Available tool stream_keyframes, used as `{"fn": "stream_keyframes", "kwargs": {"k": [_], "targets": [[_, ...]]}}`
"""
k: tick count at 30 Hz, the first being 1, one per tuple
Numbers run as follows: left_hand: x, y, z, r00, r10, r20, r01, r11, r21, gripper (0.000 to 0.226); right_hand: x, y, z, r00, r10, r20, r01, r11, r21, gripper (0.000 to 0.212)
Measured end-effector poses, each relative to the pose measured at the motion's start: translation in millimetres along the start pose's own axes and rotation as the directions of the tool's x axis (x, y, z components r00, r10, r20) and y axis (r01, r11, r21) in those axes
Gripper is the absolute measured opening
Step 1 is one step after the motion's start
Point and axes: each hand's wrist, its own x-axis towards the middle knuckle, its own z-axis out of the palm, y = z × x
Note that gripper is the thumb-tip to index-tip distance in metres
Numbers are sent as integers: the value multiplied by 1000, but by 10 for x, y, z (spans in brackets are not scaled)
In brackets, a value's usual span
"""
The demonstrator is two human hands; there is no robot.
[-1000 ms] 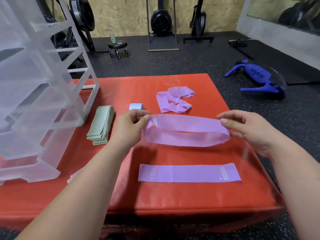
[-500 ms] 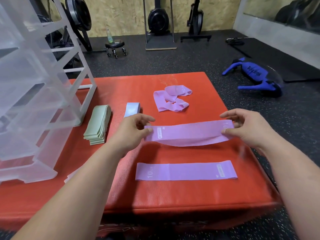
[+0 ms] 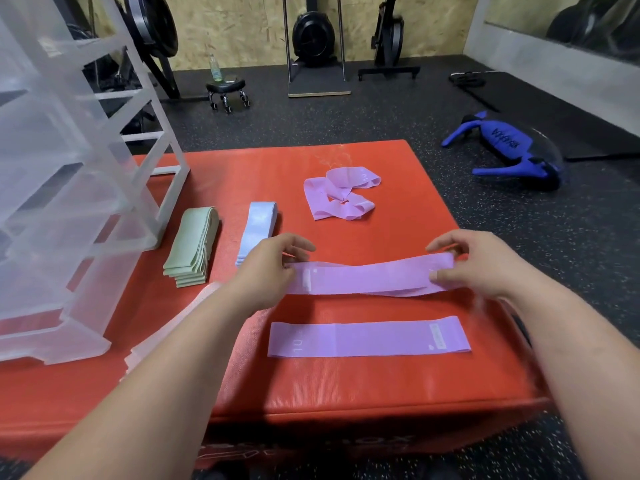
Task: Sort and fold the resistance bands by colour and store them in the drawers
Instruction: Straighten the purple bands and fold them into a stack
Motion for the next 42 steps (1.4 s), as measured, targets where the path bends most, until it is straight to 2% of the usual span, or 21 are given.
{"fn": "stream_keyframes", "kwargs": {"k": [3, 6, 9, 13, 16, 18, 21, 24, 27, 28, 32, 36, 38, 42], "targets": [[-27, 33, 53, 998, 65, 7, -66, 983, 170, 53, -35, -165, 18, 994, -106, -19, 108, 987, 119, 52], [-44, 130, 149, 976, 218, -8, -209, 945, 253, 40, -84, -327, 110, 981, -193, 3, 188, 960, 208, 58], [-92, 402, 259, 965, 262, -18, -261, 963, 67, 33, -138, -499, 275, 961, -274, 27, 261, 940, 221, 61], [-141, 647, 391, 972, 236, 18, -228, 956, -183, 32, -203, -671, 487, 927, -370, 61, 345, 906, 246, 62], [-134, 608, 397, 981, 191, -13, -189, 957, -218, 23, -218, -716, 581, 914, -399, 73, 372, 896, 243, 65], [-134, 579, 349, 983, 174, -50, -181, 954, -239, 19, -199, -704, 582, 923, -372, 100, 323, 889, 325, 66], [-130, 547, 261, 984, 170, -57, -179, 941, -287, 21, -158, -675, 559, 938, -333, 97, 262, 865, 428, 51], [-131, 510, 200, 984, 180, -11, -176, 944, -279, 29, -136, -679, 579, 941, -336, 50, 279, 849, 448, 46], [-152, 533, 145, 981, 191, 13, -182, 952, -244, 16, -145, -736, 638, 929, -365, 59, 304, 845, 440, 45], [-153, 536, 127, 981, 194, 19, -186, 960, -208, 11, -143, -750, 660, 926, -372, 58, 313, 845, 433, 45], [-152, 496, 78, 971, 239, 14, -239, 970, -40, 14, -113, -771, 744, 921, -386, 49, 330, 842, 426, 48], [-141, 538, 52, 962, 249, -114, -267, 944, -195, 9, -135, -757, 853, 909, -389, 151, 304, 864, 401, 51], [-138, 582, 27, 951, 220, -218, -278, 916, -289, 7, -133, -729, 903, 898, -399, 184, 322, 883, 342, 40], [-135, 624, -78, 894, 129, -428, -319, 856, -408, 10, -56, -659, 835, 906, -400, 139, 354, 895, 273, 20]]}}
